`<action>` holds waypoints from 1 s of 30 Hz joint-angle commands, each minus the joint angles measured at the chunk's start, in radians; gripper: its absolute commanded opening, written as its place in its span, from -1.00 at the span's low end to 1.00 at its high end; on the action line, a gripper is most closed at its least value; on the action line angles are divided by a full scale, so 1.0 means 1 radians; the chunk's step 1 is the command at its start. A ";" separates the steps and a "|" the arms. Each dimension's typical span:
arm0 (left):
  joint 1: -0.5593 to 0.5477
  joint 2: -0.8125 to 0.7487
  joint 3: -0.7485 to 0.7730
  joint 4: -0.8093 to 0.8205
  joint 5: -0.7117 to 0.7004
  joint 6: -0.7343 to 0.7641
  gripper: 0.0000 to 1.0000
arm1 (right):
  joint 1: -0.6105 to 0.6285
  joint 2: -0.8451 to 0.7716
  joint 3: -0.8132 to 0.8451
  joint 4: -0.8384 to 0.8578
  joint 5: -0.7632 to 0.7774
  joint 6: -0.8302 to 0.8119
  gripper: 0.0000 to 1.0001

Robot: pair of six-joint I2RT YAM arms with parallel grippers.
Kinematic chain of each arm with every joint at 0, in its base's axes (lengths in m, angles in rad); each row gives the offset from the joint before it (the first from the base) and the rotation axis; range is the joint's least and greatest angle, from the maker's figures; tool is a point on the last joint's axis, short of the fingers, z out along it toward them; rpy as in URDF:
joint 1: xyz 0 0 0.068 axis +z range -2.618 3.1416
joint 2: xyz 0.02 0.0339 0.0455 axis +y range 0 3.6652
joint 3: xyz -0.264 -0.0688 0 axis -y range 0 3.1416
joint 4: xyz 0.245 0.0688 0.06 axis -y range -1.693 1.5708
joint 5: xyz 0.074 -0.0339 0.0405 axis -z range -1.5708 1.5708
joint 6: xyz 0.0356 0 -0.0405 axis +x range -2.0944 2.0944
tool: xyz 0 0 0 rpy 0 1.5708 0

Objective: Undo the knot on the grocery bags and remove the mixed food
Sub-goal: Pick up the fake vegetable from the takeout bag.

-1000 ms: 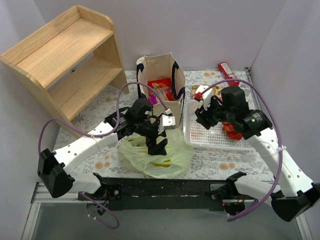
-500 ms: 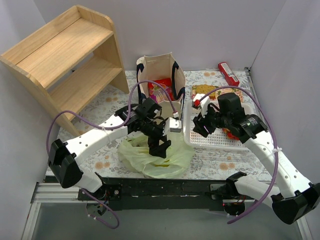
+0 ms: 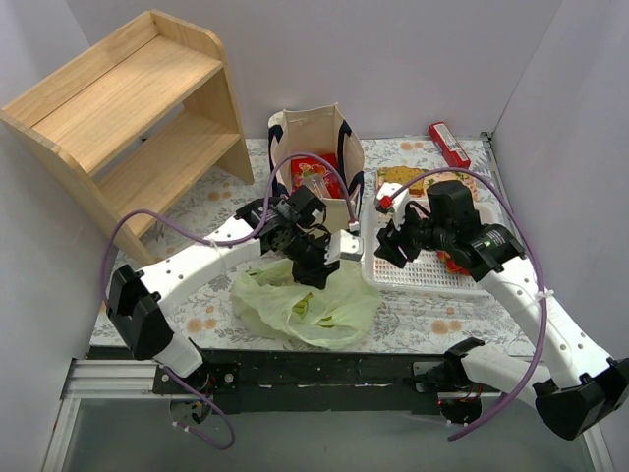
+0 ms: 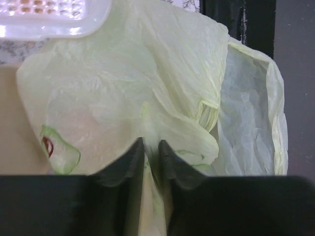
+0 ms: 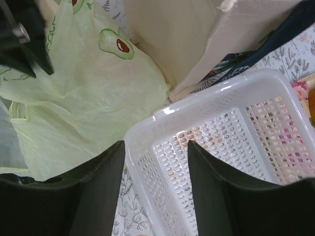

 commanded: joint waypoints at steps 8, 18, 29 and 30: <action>0.060 -0.408 0.090 -0.190 -0.254 0.154 -1.00 | 0.210 0.219 0.255 -0.057 -0.110 -0.094 0.11; 0.160 -0.602 -0.045 -0.221 -0.201 0.164 -1.00 | 0.478 0.454 0.225 0.161 -0.110 -0.073 -0.06; 0.189 -0.876 -0.333 -0.376 -0.163 0.327 -1.00 | 0.534 0.151 -0.369 0.299 0.184 -0.017 -0.09; 0.189 -0.913 -0.383 -0.376 -0.165 0.353 -1.00 | 0.536 0.126 -0.421 0.322 0.204 -0.020 -0.07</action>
